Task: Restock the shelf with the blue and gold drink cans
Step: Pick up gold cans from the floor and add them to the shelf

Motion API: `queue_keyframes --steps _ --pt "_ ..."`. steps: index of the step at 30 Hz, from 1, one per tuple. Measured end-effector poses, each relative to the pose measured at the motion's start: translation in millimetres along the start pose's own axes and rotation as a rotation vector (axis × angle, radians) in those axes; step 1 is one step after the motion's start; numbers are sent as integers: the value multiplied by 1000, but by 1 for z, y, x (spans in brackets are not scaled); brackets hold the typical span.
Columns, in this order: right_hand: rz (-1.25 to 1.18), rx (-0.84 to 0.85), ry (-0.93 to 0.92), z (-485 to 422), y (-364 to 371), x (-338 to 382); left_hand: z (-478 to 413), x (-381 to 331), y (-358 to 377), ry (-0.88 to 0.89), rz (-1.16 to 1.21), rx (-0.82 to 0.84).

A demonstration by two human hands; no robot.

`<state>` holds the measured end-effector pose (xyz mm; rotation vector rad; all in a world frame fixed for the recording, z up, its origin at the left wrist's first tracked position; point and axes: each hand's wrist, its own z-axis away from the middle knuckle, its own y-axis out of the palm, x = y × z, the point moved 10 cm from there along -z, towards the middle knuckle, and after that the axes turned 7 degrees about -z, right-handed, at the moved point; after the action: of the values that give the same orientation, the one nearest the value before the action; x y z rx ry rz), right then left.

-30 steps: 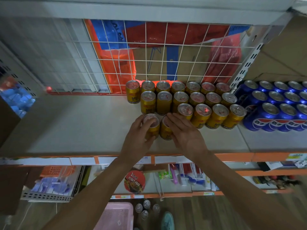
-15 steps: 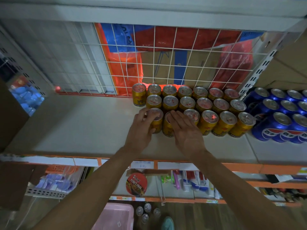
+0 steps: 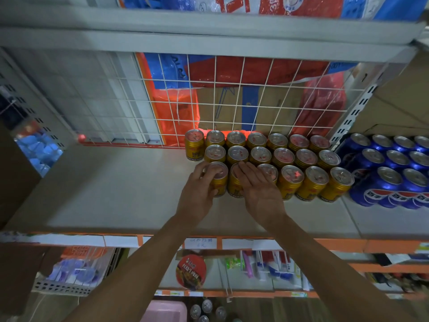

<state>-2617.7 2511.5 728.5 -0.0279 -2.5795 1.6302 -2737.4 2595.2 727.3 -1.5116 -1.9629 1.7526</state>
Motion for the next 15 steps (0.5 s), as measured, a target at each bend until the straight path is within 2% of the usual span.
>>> queue_keyframes --steps 15 --pt "4 24 41 0 -1 1 -2 0 3 -33 -55 4"
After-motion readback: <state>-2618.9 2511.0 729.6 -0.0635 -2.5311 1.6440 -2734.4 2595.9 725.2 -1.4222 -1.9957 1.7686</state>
